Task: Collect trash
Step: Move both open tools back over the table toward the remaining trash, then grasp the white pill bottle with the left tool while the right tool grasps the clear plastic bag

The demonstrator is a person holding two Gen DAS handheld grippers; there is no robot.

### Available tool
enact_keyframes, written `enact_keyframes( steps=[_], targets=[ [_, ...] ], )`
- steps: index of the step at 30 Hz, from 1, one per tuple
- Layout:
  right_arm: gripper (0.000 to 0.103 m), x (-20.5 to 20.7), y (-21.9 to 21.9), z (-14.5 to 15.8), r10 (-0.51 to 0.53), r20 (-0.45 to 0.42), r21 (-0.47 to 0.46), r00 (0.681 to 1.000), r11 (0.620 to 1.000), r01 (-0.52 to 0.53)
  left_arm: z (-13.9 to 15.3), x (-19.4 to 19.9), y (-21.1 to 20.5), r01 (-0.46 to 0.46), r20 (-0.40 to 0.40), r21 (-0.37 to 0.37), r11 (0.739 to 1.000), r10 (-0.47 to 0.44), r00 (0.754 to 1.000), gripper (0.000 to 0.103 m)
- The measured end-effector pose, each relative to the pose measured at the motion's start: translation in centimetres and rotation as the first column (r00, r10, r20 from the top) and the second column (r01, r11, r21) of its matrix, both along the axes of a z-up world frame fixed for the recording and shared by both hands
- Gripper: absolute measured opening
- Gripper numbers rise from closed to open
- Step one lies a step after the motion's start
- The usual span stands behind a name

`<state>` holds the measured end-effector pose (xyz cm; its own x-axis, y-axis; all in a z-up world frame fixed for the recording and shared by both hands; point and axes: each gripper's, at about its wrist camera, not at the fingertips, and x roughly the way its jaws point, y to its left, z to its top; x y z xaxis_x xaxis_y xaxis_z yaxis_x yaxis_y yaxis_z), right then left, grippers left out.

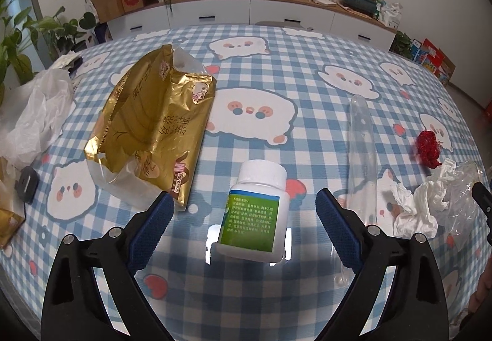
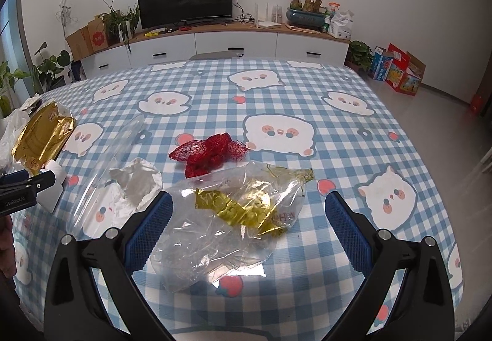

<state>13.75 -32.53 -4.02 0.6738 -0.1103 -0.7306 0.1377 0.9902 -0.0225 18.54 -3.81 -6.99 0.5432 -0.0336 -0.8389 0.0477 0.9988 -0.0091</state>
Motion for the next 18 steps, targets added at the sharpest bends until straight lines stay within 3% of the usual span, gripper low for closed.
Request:
enact_keyframes(
  steps=[9, 14, 18],
  targets=[
    [0.095, 0.5, 0.1, 1.0, 0.000, 0.031, 0.039, 1.000, 0.999, -0.001, -1.0, 0.8, -0.3, -0.002, -0.039, -0.007, 1.000, 0.001, 0.999, 0.084],
    [0.095, 1.4, 0.4, -1.0, 0.006, -0.068, 0.037, 0.998, 0.999, -0.004, -1.3, 0.7, -0.3, 0.003, -0.053, -0.008, 1.000, -0.004, 0.999, 0.078],
    [0.095, 1.4, 0.2, -1.9, 0.008, -0.092, 0.062, 0.996, 0.998, -0.002, -1.5, 0.8, -0.3, 0.004, -0.066, -0.017, 1.000, -0.005, 0.998, 0.071]
  ],
)
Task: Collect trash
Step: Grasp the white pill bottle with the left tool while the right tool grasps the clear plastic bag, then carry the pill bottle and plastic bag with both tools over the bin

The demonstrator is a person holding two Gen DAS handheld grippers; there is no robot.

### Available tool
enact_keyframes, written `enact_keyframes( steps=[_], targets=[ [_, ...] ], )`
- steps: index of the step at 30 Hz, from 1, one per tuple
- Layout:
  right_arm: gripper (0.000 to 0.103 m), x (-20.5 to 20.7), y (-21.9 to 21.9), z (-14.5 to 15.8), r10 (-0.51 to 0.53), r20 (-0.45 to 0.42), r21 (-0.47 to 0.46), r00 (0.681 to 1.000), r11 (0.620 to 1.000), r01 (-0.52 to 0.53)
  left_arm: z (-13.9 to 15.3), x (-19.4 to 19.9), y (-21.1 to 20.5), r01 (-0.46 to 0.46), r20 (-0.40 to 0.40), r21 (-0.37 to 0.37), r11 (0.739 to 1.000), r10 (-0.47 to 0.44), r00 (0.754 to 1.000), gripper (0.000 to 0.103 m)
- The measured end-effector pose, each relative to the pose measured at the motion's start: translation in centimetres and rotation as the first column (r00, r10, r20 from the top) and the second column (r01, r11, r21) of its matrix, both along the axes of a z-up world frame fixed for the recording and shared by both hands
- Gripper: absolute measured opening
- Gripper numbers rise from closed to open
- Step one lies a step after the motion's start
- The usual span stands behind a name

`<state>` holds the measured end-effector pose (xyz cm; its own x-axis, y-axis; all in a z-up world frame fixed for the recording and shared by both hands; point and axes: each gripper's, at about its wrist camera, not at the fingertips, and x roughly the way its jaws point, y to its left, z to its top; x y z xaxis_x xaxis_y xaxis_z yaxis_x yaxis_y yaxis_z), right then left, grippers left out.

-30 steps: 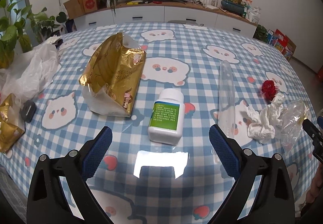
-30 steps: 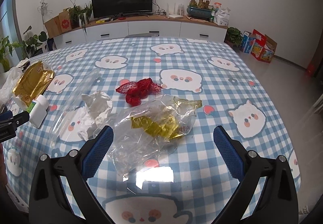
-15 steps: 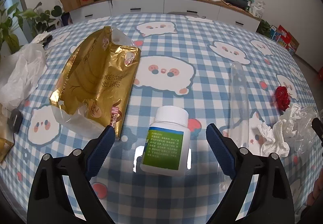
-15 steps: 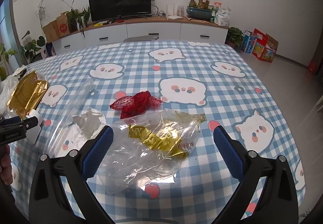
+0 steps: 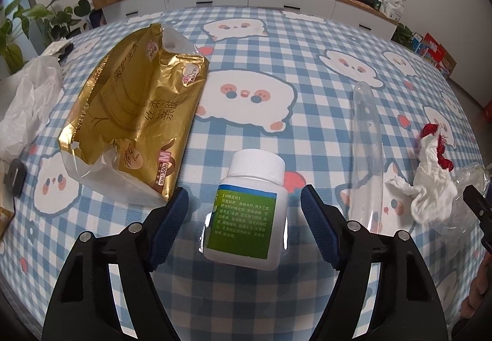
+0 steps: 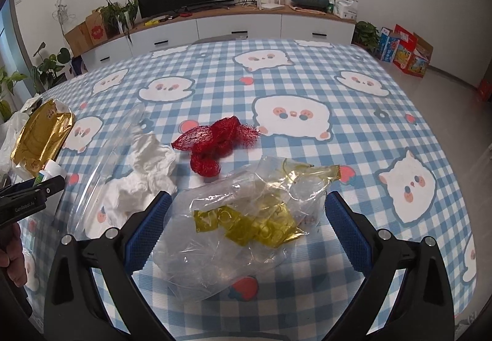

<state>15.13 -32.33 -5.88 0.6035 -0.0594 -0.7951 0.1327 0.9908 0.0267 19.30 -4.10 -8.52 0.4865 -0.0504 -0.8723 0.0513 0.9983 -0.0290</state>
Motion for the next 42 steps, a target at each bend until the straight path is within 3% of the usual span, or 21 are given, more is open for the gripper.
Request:
enact_keyframes(
  steps=[3, 13, 20, 28, 42],
  targets=[
    [0.094, 0.0, 0.1, -0.4, 0.001, -0.020, 0.006, 1.000, 1.000, -0.001, -0.2, 0.1, 0.1, -0.001, -0.011, -0.007, 1.000, 0.000, 1.000, 0.066],
    [0.076, 0.3, 0.2, -0.9, 0.020, -0.063, 0.033, 0.998, 0.999, -0.018, -0.6, 0.2, -0.1, 0.000, -0.019, 0.006, 1.000, 0.000, 1.000, 0.056],
    [0.062, 0.4, 0.2, -1.2, 0.021, -0.080, 0.052, 0.997, 0.999, -0.017, -0.7, 0.1, -0.4, 0.003, -0.007, 0.053, 0.999, -0.003, 1.000, 0.041],
    [0.040, 0.3, 0.4, -1.3, 0.028, -0.086, 0.043, 0.996, 0.999, -0.024, -0.6, 0.0, -0.2, -0.010, 0.002, 0.042, 0.999, 0.010, 1.000, 0.040],
    [0.033, -0.4, 0.9, 0.5, 0.027, -0.044, 0.021, 0.999, 0.999, -0.026, 1.0, -1.4, -0.1, -0.004, 0.027, 0.010, 1.000, 0.004, 1.000, 0.040]
  ],
)
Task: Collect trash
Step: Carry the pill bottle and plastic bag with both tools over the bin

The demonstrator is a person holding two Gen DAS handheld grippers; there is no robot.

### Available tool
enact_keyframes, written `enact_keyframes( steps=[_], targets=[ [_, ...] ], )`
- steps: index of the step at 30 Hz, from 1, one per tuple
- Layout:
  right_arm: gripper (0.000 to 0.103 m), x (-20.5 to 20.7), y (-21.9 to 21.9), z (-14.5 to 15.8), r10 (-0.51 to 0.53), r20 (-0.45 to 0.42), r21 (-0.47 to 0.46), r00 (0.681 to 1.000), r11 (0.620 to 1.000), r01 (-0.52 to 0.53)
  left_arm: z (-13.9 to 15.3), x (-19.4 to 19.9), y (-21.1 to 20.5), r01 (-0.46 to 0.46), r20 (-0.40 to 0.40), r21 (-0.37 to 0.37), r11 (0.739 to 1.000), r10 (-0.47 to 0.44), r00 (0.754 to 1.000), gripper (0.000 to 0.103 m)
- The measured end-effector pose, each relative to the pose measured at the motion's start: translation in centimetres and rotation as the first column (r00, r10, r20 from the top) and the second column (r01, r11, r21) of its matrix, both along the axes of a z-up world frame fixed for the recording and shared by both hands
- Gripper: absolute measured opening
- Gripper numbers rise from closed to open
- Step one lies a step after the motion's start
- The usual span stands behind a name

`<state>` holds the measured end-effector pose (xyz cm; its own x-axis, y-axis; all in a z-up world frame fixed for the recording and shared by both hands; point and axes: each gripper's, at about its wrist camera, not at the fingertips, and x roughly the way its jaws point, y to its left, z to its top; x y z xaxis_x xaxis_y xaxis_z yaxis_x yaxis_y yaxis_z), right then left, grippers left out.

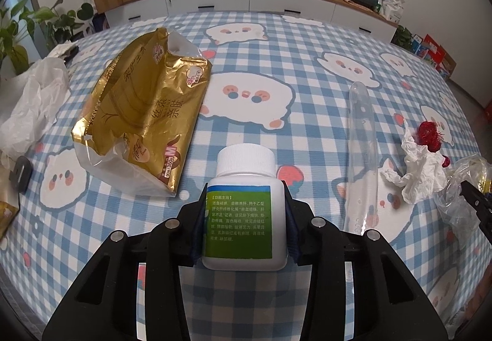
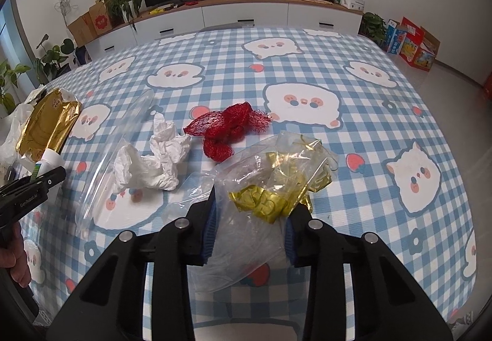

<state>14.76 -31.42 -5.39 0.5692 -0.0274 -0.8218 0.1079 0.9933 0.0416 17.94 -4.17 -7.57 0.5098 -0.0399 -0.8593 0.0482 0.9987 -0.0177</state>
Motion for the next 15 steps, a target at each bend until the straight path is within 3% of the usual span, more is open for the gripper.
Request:
enact_keyframes(
  steps=[15],
  targets=[
    [0.033, -2.1, 0.6, 2.5, -0.004, 0.057, 0.005, 0.998, 1.000, 0.003, 2.2, -4.0, -0.1, 0.019, 0.030, -0.010, 1.000, -0.018, 0.999, 0.040]
  ],
)
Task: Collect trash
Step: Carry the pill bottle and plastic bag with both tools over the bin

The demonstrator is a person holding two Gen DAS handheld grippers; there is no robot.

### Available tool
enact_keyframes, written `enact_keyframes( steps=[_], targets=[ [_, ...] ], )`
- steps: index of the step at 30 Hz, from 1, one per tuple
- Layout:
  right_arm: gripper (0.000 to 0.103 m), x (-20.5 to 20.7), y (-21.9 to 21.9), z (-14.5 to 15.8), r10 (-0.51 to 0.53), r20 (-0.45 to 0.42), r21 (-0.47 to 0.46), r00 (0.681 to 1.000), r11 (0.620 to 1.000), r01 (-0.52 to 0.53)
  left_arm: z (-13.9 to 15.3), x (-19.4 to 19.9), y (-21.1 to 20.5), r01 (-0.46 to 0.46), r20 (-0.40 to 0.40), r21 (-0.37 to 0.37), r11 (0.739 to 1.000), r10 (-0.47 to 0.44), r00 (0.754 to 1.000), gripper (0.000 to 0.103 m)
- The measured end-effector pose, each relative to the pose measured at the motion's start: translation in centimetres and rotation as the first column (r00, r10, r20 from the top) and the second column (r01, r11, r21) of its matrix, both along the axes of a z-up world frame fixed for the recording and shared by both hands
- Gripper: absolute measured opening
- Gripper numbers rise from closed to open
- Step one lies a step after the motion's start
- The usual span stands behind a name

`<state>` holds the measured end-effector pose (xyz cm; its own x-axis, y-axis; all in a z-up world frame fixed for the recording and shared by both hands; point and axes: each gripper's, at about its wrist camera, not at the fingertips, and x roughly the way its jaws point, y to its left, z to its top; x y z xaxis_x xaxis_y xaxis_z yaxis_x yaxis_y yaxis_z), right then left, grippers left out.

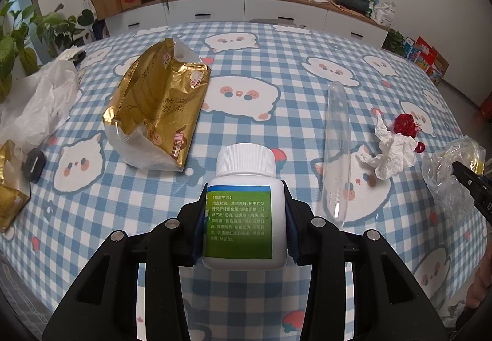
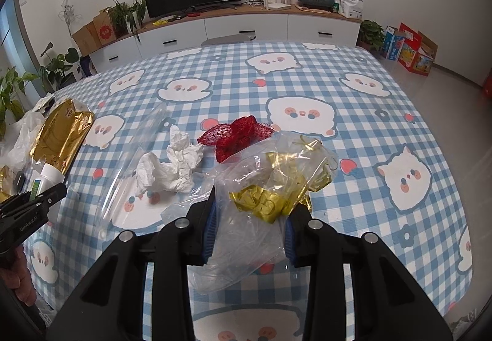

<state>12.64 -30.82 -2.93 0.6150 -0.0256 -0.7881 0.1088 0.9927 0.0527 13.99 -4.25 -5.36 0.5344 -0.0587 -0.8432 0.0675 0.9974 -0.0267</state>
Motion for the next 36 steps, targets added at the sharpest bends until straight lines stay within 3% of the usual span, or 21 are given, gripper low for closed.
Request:
enact_keyframes(
  steps=[25, 36],
  targets=[
    [0.033, -6.0, 4.5, 3.7, 0.058, 0.067, 0.009, 0.996, 0.998, -0.059, 2.0, -9.0, 2.5, 0.003, 0.015, -0.016, 1.000, -0.003, 1.000, 0.040],
    [0.033, -9.7, 6.5, 3.7, 0.094, 0.065, 0.017, 0.993, 0.995, -0.096, 2.0, -13.2, 2.9, 0.015, 0.014, -0.034, 0.999, -0.014, 1.000, 0.040]
  ],
)
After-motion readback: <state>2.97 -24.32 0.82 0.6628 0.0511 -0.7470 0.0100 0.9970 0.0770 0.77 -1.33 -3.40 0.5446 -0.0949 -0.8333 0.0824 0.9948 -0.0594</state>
